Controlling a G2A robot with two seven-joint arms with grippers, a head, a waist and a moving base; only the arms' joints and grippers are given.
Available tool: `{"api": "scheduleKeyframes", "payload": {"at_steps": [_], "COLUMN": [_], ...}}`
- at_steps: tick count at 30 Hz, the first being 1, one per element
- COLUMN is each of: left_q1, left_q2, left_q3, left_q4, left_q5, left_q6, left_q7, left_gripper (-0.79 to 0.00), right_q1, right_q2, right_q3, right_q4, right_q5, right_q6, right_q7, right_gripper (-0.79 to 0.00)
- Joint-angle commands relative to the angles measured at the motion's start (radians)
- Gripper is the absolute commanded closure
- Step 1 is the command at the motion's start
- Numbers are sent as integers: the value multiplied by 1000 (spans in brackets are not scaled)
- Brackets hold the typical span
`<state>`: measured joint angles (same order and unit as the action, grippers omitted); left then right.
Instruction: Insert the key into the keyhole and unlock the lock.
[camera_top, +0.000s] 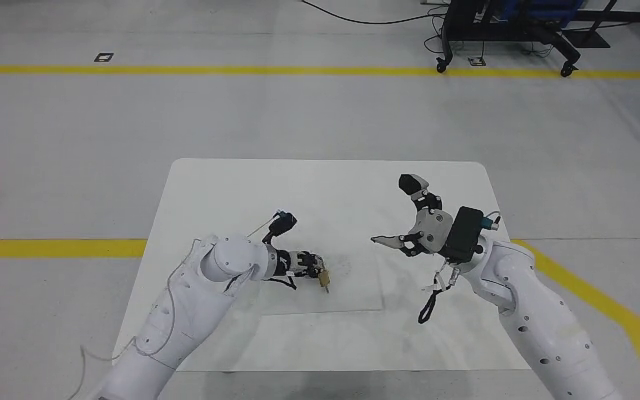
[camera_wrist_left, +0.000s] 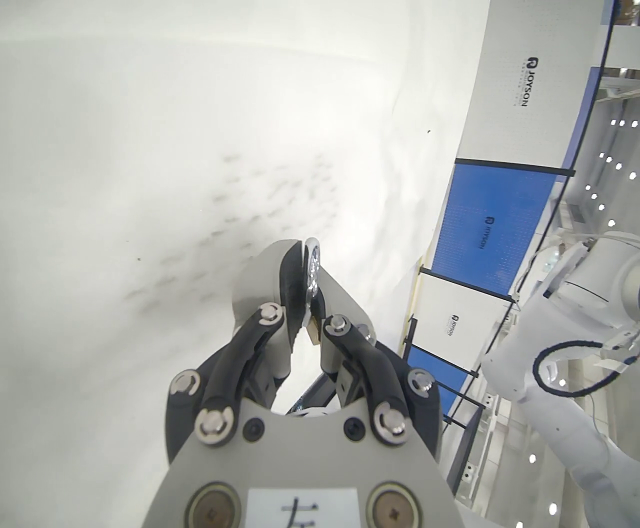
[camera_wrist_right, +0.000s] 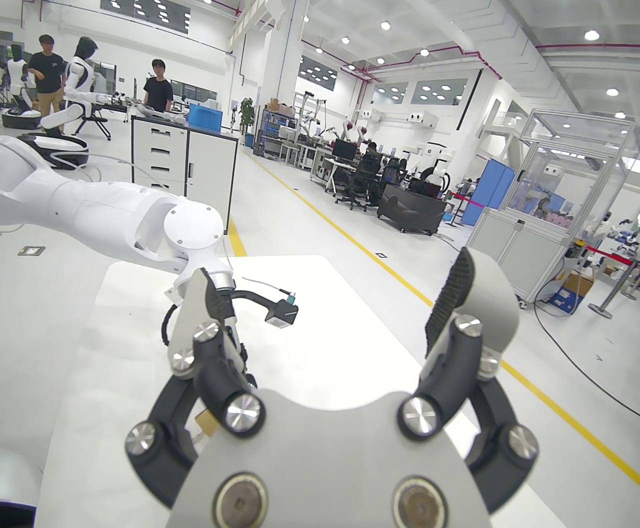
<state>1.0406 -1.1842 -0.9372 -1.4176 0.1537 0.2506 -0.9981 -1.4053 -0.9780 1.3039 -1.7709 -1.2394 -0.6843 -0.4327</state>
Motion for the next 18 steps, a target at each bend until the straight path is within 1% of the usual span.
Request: {"api": "scheduleKeyframes", "payload": {"at_steps": [1,3,5,8,10,12,14,17,18], "left_q1": [-8,-11,-15,-2,14,34,63,101,113], "left_q2": [8,17,28,45,55,65,76,88,90], "left_q3": [-13,-33,-60,-119,-154,-184,-215,-273,-294], "left_q4": [-20,-41,-74,-136,-196,-269,-339,-416,-427], "left_q5": [40,72,113,136,157,172,190,184,167], "left_q6": [24,53,62,49,31,-28,-118,-244,-264], "left_q7": [-19,-43,-59,-60,-56,-58,-51,-16,0], "left_gripper": [-785,-785,-785,-785,-785,-785,-785,-785,-785], "right_q1": [0,0,0,0,0,0,0,0,0], "right_q2": [0,0,0,0,0,0,0,0,0], "right_q3": [0,0,0,0,0,0,0,0,0], "right_q4": [0,0,0,0,0,0,0,0,0], "right_q5": [0,0,0,0,0,0,0,0,0], "right_q6": [0,0,0,0,0,0,0,0,0], "right_q7": [0,0,0,0,0,0,0,0,0], "right_gripper": [-785,-785,-785,-785,-785,-785,-785,-785,-785]}}
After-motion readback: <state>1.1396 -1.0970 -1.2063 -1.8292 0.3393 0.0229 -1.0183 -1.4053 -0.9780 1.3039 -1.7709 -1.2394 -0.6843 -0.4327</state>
